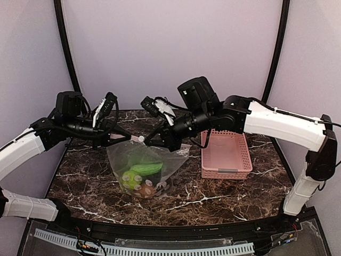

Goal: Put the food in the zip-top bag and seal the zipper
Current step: Hold the zipper food storage bag at the center of the board, then unzip the zipper of the food storage bag.

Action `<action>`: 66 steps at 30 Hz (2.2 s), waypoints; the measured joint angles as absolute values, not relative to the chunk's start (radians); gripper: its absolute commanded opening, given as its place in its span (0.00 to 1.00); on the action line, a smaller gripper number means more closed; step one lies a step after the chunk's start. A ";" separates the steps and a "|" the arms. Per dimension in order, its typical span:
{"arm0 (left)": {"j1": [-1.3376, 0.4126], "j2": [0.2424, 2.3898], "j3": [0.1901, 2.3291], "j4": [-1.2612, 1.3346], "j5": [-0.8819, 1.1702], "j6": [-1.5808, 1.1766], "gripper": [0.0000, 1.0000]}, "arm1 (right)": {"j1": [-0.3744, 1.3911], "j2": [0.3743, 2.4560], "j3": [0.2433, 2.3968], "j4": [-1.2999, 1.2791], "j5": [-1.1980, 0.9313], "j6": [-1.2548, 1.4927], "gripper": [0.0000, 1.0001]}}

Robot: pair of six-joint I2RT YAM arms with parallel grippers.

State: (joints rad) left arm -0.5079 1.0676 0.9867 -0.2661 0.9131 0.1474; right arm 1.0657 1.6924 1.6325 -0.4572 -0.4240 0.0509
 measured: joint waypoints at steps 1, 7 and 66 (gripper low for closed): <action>-0.508 1.068 0.987 -0.269 0.918 0.148 0.31 | 1.066 1.692 1.633 -0.458 -0.423 0.052 0.00; -0.508 1.111 1.036 -0.289 0.951 0.142 0.83 | 1.061 1.692 1.633 -0.458 -0.431 0.047 0.00; -0.534 1.218 1.129 -0.345 1.028 0.168 0.01 | 1.040 1.665 1.631 -0.445 -0.467 0.033 0.46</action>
State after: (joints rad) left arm -0.5339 1.2182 1.1290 -0.3450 1.0279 0.1677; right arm 1.0397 1.6653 1.6314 -0.4450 -0.4675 0.0334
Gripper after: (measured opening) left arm 0.071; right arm 0.462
